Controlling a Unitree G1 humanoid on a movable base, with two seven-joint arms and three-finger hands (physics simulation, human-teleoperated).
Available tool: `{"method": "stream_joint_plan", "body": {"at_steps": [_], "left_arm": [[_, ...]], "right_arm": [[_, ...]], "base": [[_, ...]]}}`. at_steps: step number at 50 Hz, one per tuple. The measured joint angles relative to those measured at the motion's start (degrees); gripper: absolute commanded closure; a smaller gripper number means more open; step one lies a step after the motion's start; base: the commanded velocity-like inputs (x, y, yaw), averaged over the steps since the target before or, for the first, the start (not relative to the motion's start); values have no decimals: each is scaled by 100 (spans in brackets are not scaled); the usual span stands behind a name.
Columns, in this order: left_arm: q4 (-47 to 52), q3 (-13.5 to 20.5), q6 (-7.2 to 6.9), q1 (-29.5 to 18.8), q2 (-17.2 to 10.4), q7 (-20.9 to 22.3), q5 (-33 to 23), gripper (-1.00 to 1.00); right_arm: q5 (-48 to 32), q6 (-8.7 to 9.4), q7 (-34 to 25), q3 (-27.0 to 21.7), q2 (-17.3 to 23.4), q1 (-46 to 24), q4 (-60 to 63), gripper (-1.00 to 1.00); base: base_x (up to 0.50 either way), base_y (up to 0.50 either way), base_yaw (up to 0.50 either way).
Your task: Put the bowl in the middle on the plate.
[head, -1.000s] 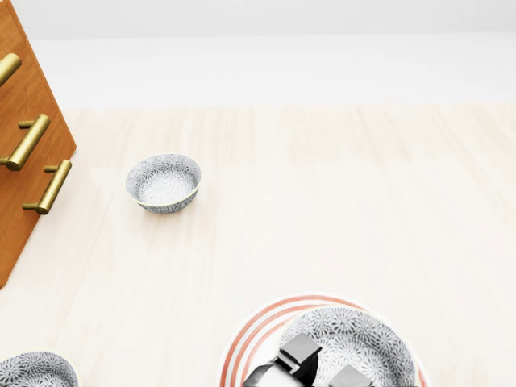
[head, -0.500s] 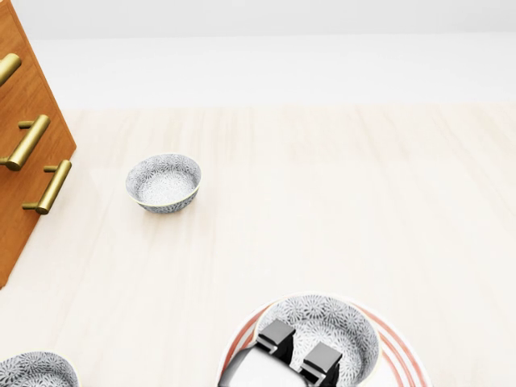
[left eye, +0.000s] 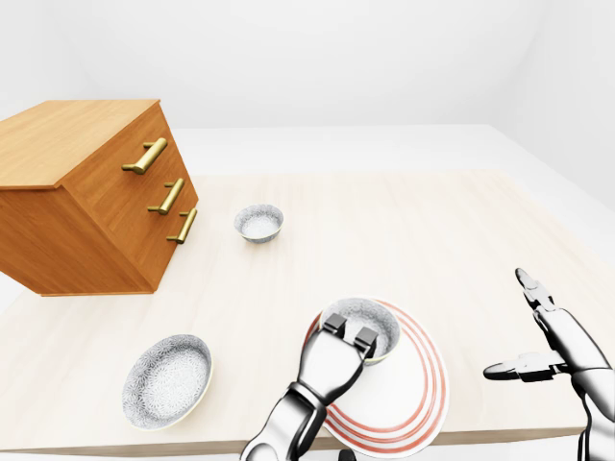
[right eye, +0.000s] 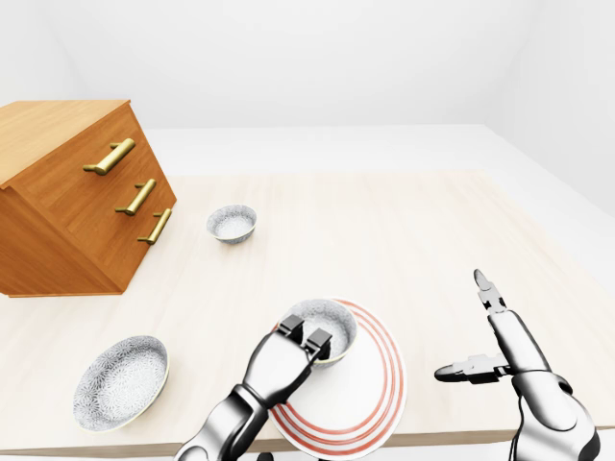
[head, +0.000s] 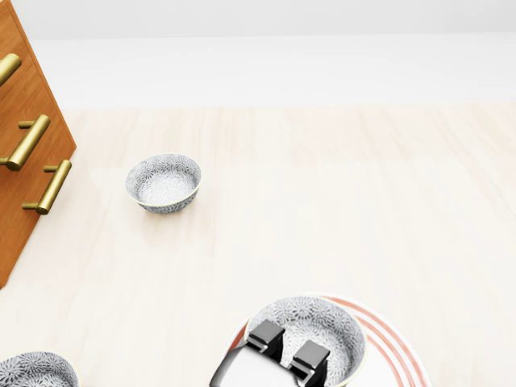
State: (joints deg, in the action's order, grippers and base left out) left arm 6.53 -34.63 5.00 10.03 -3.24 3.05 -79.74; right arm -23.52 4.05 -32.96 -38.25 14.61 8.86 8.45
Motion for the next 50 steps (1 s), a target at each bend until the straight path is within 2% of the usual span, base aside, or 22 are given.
{"method": "stream_joint_plan", "body": {"at_steps": [22, 37, 38, 39, 40, 41, 42, 50], "left_arm": [[-144, 91, 0, 48, -55, -103, 31, 100], [-124, 169, 0, 48, -56, 5, 102, 100], [-120, 170, 0, 50, -58, 11, 107, 24], [-103, 171, 0, 54, -61, 23, 130, 10], [-91, 171, 0, 59, -65, 22, 121, 10], [-80, 167, 0, 64, -68, 24, 115, -72], [-70, 168, 0, 73, -73, 38, 119, -100], [136, 198, 0, 133, -128, 149, 270, -100]], "right_arm": [[0, 2, 3, 0, 7, -2, 0, -100], [-4, 21, -8, -9, -4, 1, 29, -100], [-3, 21, -6, -9, -3, 1, 27, -100], [-3, 22, -6, -8, -3, 0, 26, -100], [-2, 23, -5, -8, -2, 0, 25, -100], [-2, 23, -5, -7, -2, 0, 25, -100], [-1, 24, -4, -7, -1, -1, 24, -100], [0, 31, -1, -5, 4, -5, 20, -100]], "base": [[0, 0, 0], [0, 0, 0], [0, 0, 0], [0, 0, 0], [0, 0, 0], [0, 0, 0], [0, 0, 0], [0, 0, 0]]}}
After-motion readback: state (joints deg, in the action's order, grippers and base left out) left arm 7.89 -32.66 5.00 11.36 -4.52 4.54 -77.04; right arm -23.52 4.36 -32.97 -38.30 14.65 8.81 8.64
